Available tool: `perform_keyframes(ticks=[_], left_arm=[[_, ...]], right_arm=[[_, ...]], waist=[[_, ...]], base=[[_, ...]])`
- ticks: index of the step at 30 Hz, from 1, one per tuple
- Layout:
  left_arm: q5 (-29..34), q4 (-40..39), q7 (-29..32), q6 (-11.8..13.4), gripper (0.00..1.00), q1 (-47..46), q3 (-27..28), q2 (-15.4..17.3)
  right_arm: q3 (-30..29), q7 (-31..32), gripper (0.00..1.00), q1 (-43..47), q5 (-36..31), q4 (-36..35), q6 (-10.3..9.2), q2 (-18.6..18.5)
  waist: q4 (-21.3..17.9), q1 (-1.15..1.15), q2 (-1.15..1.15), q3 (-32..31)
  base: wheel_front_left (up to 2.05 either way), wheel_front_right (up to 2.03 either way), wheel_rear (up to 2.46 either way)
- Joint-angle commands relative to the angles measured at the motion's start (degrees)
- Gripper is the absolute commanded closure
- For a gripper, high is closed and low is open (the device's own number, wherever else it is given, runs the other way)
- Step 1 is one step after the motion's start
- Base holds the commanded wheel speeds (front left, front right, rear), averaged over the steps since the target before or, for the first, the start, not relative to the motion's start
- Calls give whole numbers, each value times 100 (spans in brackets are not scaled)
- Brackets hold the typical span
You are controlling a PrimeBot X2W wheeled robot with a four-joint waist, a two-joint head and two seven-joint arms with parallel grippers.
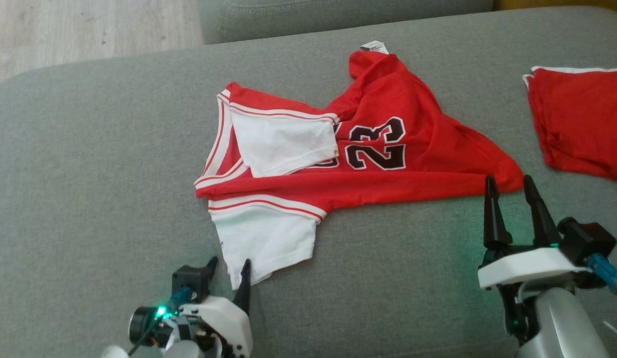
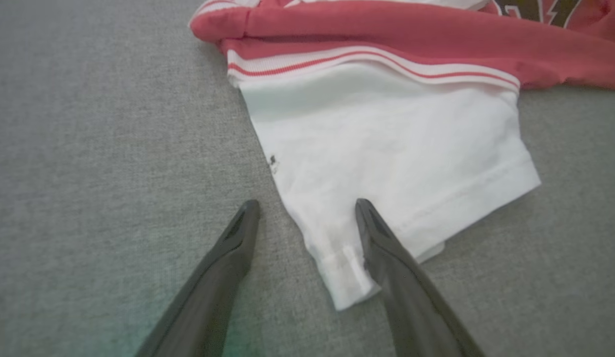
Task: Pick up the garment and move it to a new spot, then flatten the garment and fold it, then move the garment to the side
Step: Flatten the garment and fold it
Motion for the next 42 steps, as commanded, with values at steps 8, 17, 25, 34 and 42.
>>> perform_keyframes(ticks=[8, 17, 25, 34, 42], left_arm=[[-42, -209, 444, -162, 100, 53, -158, 65], [-68, -1012, -764, -133, 100, -122, 9, 67], [-63, -1533, -1646, 12, 100, -230, 242, 59], [-54, -1783, -1747, 0, 100, -197, 232, 27], [-23, -2065, -1753, -41, 100, -178, 284, 5]], right_arm=[[147, -70, 0, -131, 78, -130, -5, -22], [-101, -70, 0, -205, -29, 235, -5, -22], [-473, -69, 0, -492, -375, 1058, -5, -22], [-869, -40, 0, -984, -454, 2021, -5, -22], [-1494, -59, 0, -1597, -798, 2905, -5, -22]], waist=[[-55, 1, 0, 0], [-20, 1, 0, -11], [82, 1, 0, -11], [216, 1, 0, 35], [347, 1, 0, 171]], base=[[0, 0, 0], [0, 0, 0], [0, 0, 0], [0, 0, 0], [0, 0, 0]])
